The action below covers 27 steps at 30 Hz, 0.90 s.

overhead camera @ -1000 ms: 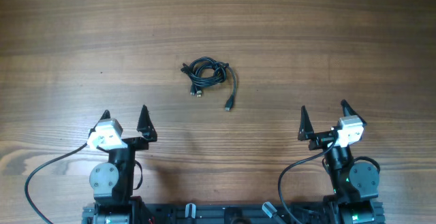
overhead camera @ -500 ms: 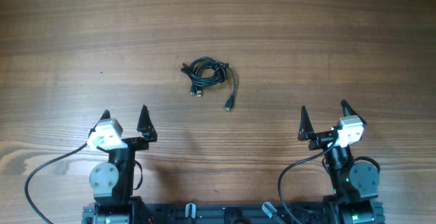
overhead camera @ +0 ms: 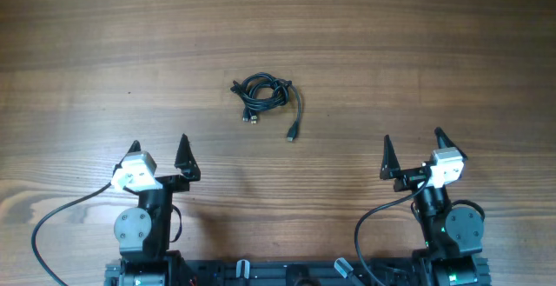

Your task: Untangle cables

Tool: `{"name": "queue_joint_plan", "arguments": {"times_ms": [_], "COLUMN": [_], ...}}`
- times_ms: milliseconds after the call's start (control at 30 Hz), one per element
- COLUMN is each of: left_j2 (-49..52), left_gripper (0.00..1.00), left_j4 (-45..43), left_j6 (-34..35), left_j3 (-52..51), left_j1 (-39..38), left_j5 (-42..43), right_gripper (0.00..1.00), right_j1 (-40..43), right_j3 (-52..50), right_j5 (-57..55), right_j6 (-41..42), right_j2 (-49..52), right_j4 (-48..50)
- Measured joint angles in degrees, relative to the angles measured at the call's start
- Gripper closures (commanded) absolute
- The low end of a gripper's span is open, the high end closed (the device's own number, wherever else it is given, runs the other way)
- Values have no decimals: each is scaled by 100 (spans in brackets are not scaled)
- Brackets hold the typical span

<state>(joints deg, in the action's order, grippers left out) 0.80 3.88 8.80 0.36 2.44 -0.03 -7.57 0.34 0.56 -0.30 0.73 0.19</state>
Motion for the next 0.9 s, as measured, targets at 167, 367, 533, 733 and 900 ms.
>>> {"name": "queue_joint_plan", "arguments": {"times_ms": [167, 367, 533, 733, 900], "left_j2": [0, 0, 0, 0, 0], "left_gripper": [0, 0, 0, 0, 0], "left_j4": [0, 0, 0, -15, -334], "left_j6": [2, 0, 0, 2, 0], "left_j3": [0, 0, 0, 0, 0], "left_j1": [0, 0, 0, 0, 0], "left_j5": [0, 0, 0, 0, -15], "right_gripper": [0, 0, 0, 0, 0], "right_j1": [0, 0, 0, 0, 0], "right_j3": [0, 0, 0, 0, 0], "right_j5": [0, 0, 0, 0, 0], "right_j6": [0, 0, 0, 0, 0], "right_j2": [0, 0, 0, 0, 0], "right_j4": [0, 0, 0, 0, 2]}}
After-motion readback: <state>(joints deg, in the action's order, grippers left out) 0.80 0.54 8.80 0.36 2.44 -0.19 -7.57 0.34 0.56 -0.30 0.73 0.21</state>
